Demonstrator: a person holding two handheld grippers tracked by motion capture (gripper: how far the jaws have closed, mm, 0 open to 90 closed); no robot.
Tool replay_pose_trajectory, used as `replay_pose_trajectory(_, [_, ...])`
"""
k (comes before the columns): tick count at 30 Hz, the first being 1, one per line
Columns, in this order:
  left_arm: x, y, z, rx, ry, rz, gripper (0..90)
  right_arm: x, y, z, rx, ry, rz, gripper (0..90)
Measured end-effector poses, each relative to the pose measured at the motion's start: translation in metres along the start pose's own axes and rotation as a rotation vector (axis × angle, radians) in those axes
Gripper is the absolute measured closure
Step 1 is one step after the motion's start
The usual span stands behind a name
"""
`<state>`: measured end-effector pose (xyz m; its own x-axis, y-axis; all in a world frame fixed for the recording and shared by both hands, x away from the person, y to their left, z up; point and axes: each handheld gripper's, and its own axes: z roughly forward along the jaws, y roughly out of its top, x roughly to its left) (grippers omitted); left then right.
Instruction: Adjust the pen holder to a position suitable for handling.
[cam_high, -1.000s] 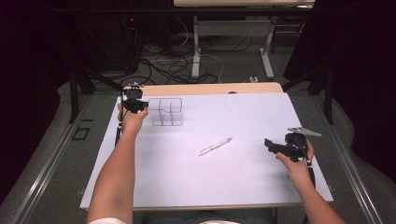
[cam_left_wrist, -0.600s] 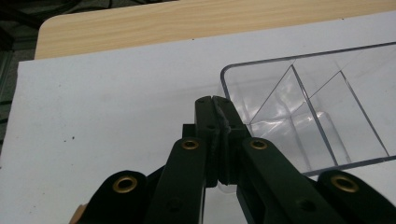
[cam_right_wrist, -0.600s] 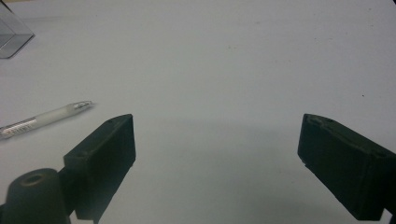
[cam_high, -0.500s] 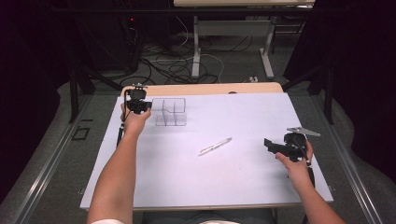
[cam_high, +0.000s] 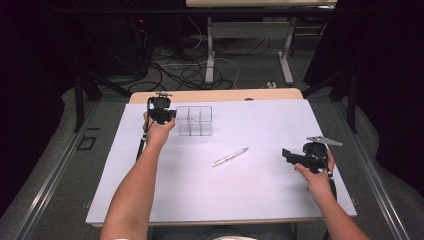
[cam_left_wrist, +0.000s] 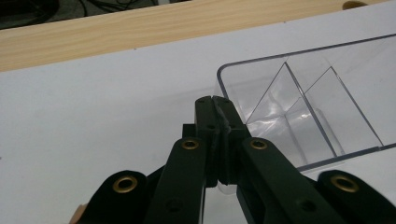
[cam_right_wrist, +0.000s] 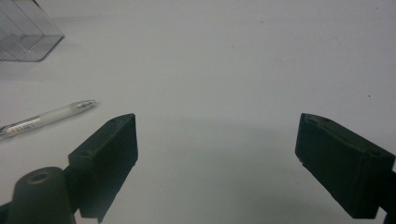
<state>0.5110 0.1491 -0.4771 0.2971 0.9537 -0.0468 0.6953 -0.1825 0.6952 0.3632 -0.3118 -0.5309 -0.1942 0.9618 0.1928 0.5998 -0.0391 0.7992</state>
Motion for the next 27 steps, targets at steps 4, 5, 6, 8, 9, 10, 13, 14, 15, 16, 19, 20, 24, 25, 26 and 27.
replay_pose_trajectory(4, [-0.011,0.001,0.002,-0.006,-0.013,-0.002,90.0,0.0,0.0,0.0,0.001,0.002,0.0,13.1])
replay_pose_trajectory(5, [-0.014,0.001,0.003,-0.006,-0.016,0.005,90.0,0.0,0.0,0.0,0.002,0.003,0.001,13.2])
replay_pose_trajectory(6, [-0.022,0.002,0.005,-0.009,-0.024,0.009,90.0,0.001,0.0,0.0,0.004,0.003,0.008,13.2])
replay_pose_trajectory(8, [-0.026,0.002,0.005,-0.004,-0.025,0.013,90.0,0.001,0.0,0.0,0.004,0.004,0.009,13.3])
replay_pose_trajectory(9, [-0.029,0.003,0.005,-0.005,-0.027,0.02,90.0,0.0,0.0,0.0,0.002,0.003,0.001,13.4])
replay_pose_trajectory(10, [-0.036,0.003,0.006,-0.008,-0.031,0.021,90.0,0.0,0.0,0.0,0.003,0.003,0.001,13.5])
replay_pose_trajectory(13, [-0.045,0.003,0.008,-0.013,-0.042,0.022,90.0,0.0,0.0,0.001,0.005,0.005,0.005,13.6])
replay_pose_trajectory(14, [-0.047,0.003,0.009,-0.016,-0.043,0.019,90.0,0.0,-0.001,0.001,0.005,0.005,0.005,13.6])
replay_pose_trajectory(15, [-0.049,0.004,0.009,-0.019,-0.047,0.022,90.0,0.0,-0.001,0.001,0.005,0.006,0.005,13.6])
replay_pose_trajectory(16, [-0.05,0.004,0.009,-0.011,-0.048,0.014,90.0,0.001,-0.001,0.001,0.006,0.007,0.007,13.7])
replay_pose_trajectory(19, [-0.055,0.004,0.01,-0.019,-0.062,0.002,90.0,0.001,-0.001,0.0,0.007,0.013,0.008,14.1])
replay_pose_trajectory(20, [-0.057,0.004,0.01,-0.013,-0.064,-0.005,90.0,0.001,-0.001,0.0,0.008,0.014,0.007,14.1])
replay_pose_trajectory(24, [-0.063,0.003,0.011,-0.019,-0.068,-0.014,90.0,0.001,-0.001,0.001,0.008,0.013,0.007,14.2])
replay_pose_trajectory(25, [-0.064,0.003,0.011,-0.02,-0.076,-0.019,90.0,0.001,-0.001,0.001,0.008,0.013,0.006,14.2])
replay_pose_trajectory(26, [-0.065,0.003,0.011,-0.018,-0.083,-0.026,90.0,0.001,-0.001,0.001,0.009,0.014,0.006,14.2])
replay_pose_trajectory(27, [-0.066,0.003,0.012,-0.017,-0.088,-0.024,90.0,0.001,-0.001,0.001,0.011,0.014,0.004,14.2])
